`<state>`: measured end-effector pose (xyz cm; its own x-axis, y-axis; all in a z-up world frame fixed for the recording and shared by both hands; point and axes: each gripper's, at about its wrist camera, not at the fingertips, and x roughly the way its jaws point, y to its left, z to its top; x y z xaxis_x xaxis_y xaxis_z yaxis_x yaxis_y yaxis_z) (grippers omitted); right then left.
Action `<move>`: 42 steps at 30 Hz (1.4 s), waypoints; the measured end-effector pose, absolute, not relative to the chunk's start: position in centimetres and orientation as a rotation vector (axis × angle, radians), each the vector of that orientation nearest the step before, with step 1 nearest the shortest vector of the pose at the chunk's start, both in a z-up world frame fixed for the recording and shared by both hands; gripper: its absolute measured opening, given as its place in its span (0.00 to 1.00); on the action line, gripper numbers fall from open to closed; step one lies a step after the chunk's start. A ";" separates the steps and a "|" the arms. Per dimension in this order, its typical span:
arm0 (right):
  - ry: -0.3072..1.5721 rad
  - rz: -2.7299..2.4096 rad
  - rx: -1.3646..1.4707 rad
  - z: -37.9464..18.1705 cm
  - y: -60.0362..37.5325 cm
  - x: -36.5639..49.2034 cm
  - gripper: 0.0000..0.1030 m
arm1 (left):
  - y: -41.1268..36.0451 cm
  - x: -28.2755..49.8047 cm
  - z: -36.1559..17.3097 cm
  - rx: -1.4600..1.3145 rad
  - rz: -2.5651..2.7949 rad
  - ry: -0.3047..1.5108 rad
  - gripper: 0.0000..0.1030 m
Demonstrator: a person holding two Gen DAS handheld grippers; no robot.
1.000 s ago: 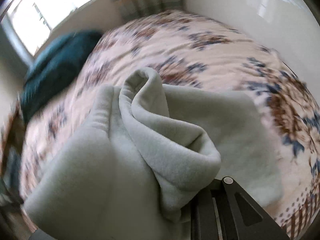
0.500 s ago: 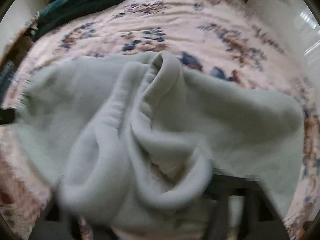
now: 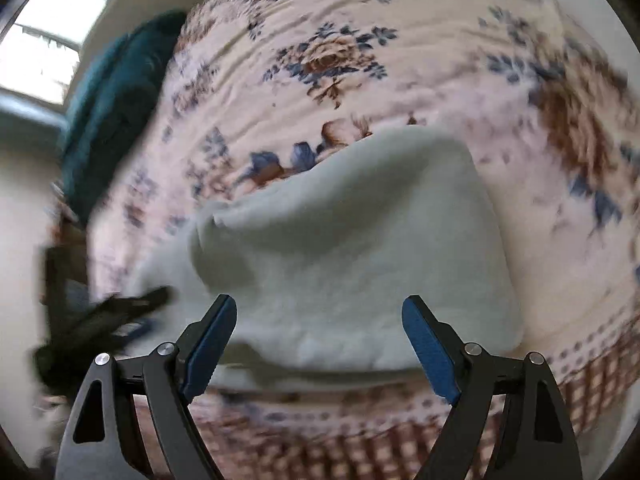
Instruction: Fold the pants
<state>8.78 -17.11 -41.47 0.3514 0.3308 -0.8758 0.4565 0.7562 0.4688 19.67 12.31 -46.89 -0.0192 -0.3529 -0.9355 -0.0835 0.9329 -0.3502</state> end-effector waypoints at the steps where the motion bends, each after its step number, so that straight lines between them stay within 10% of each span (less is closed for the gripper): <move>1: 1.241 -0.109 0.769 -41.4 -18.0 8.4 0.85 | 11.8 19.8 -47.2 -0.353 -0.229 1.595 0.96; 6: 1.280 -0.200 0.749 -44.2 -21.6 7.6 0.85 | 9.6 21.1 -48.4 -0.340 -0.230 1.579 0.90; 10: 1.295 -0.229 0.789 -47.1 -23.8 8.1 0.85 | 7.2 22.4 -49.0 -0.231 -0.265 1.537 0.32; 16: 1.305 -0.206 0.768 -48.7 -24.7 9.3 0.84 | 8.8 22.4 -46.8 -0.161 -0.223 1.441 0.09; 23: 1.340 -0.186 0.773 -49.8 -25.1 9.6 0.84 | 12.8 22.0 -50.0 -0.265 -0.140 1.557 0.09; 28: 1.284 -0.137 0.849 -48.6 -25.5 9.6 0.84 | 12.3 21.8 -47.7 -0.446 -0.320 1.510 0.63; 42: 1.271 -0.137 0.869 -48.4 -25.0 10.8 0.84 | 10.1 22.0 -48.3 -0.643 -0.491 1.539 0.65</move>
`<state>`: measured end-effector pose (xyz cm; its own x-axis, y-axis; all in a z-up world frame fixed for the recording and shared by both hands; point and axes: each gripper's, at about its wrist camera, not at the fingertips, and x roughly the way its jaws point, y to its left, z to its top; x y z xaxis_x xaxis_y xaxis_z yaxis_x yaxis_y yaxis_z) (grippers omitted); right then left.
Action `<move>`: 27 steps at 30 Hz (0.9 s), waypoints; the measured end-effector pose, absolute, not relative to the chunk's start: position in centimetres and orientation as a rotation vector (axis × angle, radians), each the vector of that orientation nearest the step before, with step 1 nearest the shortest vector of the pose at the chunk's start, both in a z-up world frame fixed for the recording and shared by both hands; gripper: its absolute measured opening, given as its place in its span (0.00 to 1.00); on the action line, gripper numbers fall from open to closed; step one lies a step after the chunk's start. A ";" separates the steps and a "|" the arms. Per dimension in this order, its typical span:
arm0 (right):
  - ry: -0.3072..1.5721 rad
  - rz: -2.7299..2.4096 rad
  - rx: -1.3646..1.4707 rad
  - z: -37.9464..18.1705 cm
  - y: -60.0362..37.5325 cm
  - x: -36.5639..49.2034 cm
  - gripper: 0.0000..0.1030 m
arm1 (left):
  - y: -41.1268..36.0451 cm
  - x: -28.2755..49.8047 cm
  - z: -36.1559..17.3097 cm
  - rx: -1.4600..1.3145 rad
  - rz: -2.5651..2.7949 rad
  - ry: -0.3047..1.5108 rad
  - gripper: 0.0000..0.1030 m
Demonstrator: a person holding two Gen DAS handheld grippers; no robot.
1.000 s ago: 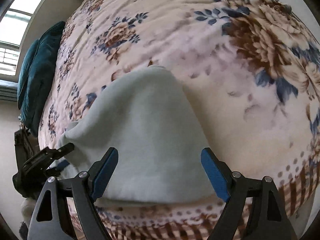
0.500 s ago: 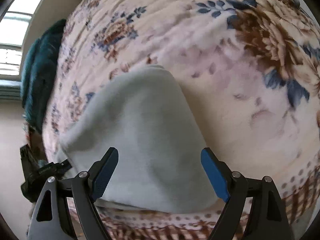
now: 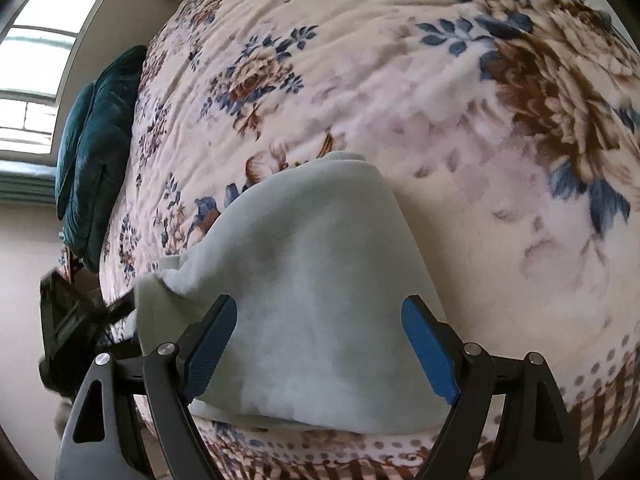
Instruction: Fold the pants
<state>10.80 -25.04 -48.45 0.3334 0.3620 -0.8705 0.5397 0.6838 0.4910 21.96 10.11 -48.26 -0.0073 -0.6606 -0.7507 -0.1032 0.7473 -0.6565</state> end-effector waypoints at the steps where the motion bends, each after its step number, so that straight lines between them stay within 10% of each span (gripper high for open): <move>1: 1.273 -0.140 0.872 -48.6 -25.1 10.7 0.84 | 10.4 21.4 -48.5 -0.686 -0.499 1.539 0.66; 18: 1.320 -0.172 0.873 -50.1 -25.4 9.6 0.84 | 7.0 21.3 -50.4 -0.506 -0.615 1.564 0.73; 21: 1.328 -0.176 0.828 -50.3 -25.2 9.9 0.84 | 6.0 21.5 -51.0 -0.367 -0.509 1.569 0.04; 27: 1.376 -0.180 0.732 -51.2 -25.2 10.4 0.77 | 10.9 18.6 -49.6 -0.287 -0.316 1.521 0.04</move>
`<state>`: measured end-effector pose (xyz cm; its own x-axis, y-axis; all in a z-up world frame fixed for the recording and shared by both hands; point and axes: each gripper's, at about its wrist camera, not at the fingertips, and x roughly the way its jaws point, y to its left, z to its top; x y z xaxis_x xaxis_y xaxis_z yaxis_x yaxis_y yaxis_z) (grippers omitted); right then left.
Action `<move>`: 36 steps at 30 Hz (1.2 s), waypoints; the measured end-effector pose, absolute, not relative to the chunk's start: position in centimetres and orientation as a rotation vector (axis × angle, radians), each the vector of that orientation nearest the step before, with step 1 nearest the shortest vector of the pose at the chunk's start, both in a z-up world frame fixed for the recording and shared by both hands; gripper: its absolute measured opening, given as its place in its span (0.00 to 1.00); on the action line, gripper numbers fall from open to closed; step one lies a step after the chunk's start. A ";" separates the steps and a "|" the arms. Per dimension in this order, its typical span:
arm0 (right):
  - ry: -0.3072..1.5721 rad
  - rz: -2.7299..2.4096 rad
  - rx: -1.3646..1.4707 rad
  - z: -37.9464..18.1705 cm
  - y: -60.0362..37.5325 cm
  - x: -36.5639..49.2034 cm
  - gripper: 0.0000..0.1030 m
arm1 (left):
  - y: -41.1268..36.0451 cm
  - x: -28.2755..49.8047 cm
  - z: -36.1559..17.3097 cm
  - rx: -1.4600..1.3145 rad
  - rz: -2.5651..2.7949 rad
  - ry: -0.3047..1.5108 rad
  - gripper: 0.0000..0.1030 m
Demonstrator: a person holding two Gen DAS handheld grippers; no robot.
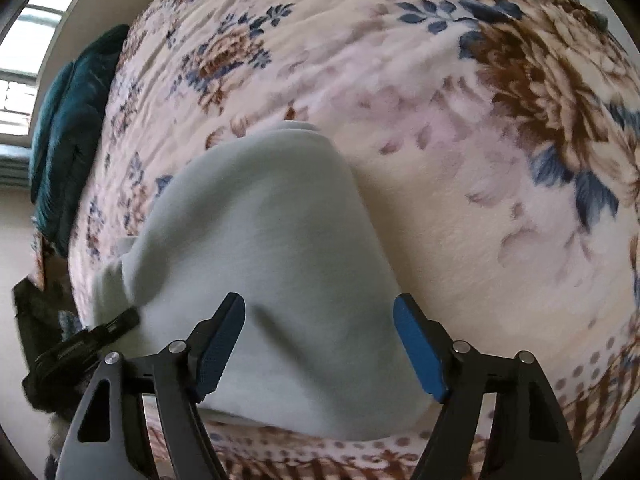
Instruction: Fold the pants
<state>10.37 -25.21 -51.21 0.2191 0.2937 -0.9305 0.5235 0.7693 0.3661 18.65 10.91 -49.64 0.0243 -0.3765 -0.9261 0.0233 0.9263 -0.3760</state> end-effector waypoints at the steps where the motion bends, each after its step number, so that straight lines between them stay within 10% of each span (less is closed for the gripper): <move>1: 1.382 -0.173 0.741 -51.5 -25.3 10.4 0.77 | 11.5 18.1 -50.2 -0.292 -0.311 1.537 0.05; 6: 1.414 -0.175 0.741 -51.8 -25.2 10.4 0.77 | 10.7 17.7 -50.6 -0.228 -0.342 1.577 0.14; 13: 1.346 -0.160 0.868 -49.4 -25.9 8.7 0.77 | 12.5 19.7 -46.5 -0.378 -0.414 1.492 0.78; 23: 1.364 -0.149 0.821 -50.7 -24.3 11.1 0.77 | 8.8 24.0 -53.3 -0.229 -0.420 1.602 0.78; 25: 1.364 -0.149 0.810 -50.8 -24.2 11.6 0.77 | 9.3 23.1 -52.1 -0.220 -0.414 1.556 0.30; 27: 1.359 -0.144 0.810 -50.8 -24.2 11.7 0.77 | 10.4 21.7 -50.3 -0.241 -0.396 1.501 0.24; 32: 1.368 -0.141 0.789 -50.6 -24.4 11.8 0.77 | 12.5 20.0 -49.8 -0.246 -0.287 1.479 0.25; 36: 1.398 -0.157 0.789 -50.8 -24.7 12.2 0.77 | 13.6 21.3 -52.9 -0.346 -0.258 1.604 0.47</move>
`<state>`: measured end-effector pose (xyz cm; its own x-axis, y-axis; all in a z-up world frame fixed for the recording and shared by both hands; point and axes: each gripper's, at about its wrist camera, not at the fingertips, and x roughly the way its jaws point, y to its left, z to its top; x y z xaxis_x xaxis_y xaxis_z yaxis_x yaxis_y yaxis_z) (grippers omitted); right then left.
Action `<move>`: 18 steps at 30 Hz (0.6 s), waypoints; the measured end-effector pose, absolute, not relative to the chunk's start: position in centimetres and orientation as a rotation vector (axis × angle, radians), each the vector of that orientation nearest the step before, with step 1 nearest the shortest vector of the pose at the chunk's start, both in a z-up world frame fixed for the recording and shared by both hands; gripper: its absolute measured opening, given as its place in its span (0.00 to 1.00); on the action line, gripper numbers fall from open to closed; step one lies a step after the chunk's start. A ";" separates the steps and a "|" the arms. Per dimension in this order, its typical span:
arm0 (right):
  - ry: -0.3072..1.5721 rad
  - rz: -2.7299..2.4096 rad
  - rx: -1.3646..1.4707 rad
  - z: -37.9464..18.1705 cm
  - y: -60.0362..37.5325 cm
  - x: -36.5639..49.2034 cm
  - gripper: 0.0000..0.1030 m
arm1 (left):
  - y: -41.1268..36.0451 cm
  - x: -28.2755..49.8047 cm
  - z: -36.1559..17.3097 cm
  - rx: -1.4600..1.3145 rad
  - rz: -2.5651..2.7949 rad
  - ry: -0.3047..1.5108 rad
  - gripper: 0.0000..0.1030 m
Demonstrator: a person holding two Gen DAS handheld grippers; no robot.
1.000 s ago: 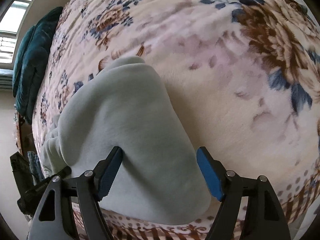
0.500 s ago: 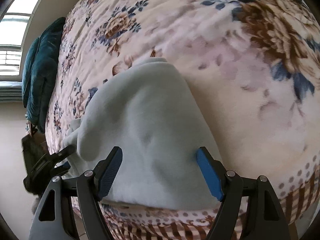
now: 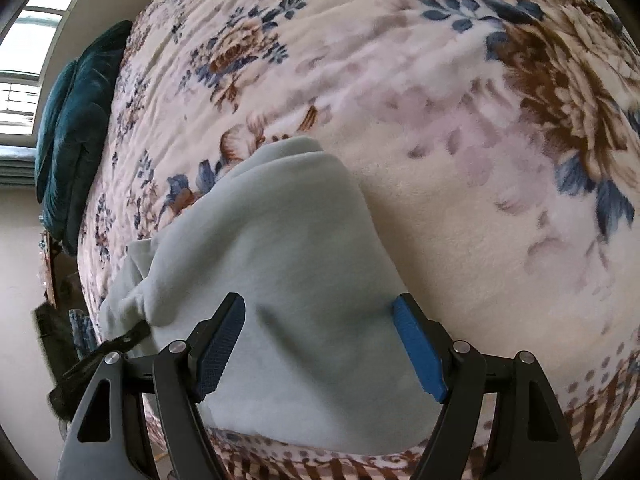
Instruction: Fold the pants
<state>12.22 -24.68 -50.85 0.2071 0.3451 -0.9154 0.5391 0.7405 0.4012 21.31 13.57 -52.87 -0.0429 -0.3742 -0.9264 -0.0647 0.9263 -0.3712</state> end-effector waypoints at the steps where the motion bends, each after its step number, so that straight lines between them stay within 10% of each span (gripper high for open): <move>1: 1.392 -0.154 0.803 -50.6 -24.8 12.3 0.77 | 14.0 21.6 -52.1 -0.382 -0.268 1.614 0.51; 11: 1.327 -0.080 0.712 -47.5 -22.8 15.5 0.77 | 12.8 24.6 -49.1 -0.447 -0.311 1.524 0.70; 15: 1.347 -0.078 0.667 -48.2 -22.0 16.6 0.77 | 10.5 24.8 -50.8 -0.252 -0.300 1.551 0.24; 18: 1.351 -0.077 0.661 -48.5 -22.0 16.8 0.77 | 10.7 23.8 -48.4 -0.189 -0.310 1.458 0.18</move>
